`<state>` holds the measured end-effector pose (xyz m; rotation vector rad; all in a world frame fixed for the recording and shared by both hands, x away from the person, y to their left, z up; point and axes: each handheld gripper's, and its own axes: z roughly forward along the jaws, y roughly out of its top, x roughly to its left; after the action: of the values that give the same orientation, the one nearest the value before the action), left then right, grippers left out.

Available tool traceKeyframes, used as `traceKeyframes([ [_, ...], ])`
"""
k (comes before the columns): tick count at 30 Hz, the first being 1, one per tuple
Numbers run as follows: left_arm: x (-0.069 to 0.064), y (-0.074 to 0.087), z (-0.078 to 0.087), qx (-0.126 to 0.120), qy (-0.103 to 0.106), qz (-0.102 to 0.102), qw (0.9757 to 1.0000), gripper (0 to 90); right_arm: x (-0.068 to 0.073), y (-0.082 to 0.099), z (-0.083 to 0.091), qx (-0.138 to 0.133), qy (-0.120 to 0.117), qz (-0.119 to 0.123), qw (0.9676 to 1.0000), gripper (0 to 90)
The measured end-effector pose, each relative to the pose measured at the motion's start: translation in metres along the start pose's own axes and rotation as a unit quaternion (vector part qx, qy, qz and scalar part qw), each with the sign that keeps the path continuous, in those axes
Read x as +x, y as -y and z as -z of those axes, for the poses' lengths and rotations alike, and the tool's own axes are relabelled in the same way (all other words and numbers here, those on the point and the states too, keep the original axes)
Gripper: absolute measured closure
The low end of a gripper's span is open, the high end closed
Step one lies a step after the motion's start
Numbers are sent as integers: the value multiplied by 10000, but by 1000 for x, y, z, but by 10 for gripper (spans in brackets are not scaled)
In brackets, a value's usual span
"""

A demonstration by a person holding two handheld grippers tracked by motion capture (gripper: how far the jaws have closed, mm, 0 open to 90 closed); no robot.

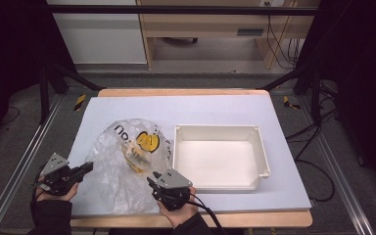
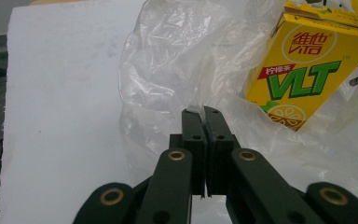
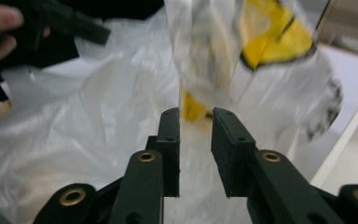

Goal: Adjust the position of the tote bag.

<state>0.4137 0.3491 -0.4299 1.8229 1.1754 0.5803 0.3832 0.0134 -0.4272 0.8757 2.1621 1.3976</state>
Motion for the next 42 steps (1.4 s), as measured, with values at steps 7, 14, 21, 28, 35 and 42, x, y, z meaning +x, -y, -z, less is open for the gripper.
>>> traceKeyframes([
  [7, 0, 0, 1, -26, -3, 11, 10000, 889, -2, -29, -6, -253, 92, 140, 9995, 541],
  [14, 0, -1, 1, -44, -19, 16, 10000, 890, 3, -33, -42, 145, 270, 337, 9990, 701],
  [21, 1, -1, -2, 23, -29, -8, 10000, 891, -19, -29, -50, 382, 1324, 138, 9904, 894],
  [28, 1, -2, -5, 53, -49, -17, 10000, 836, -30, -23, -55, 603, 1383, -93, 9885, 894],
  [35, -6, -25, 5, -425, 43, -297, 9986, 534, -29, -25, -53, 368, 1178, -109, 9923, 894],
  [42, -22, -45, -16, -360, 226, -763, 9962, 457, -30, -29, -53, 321, 1161, -142, 9926, 895],
])
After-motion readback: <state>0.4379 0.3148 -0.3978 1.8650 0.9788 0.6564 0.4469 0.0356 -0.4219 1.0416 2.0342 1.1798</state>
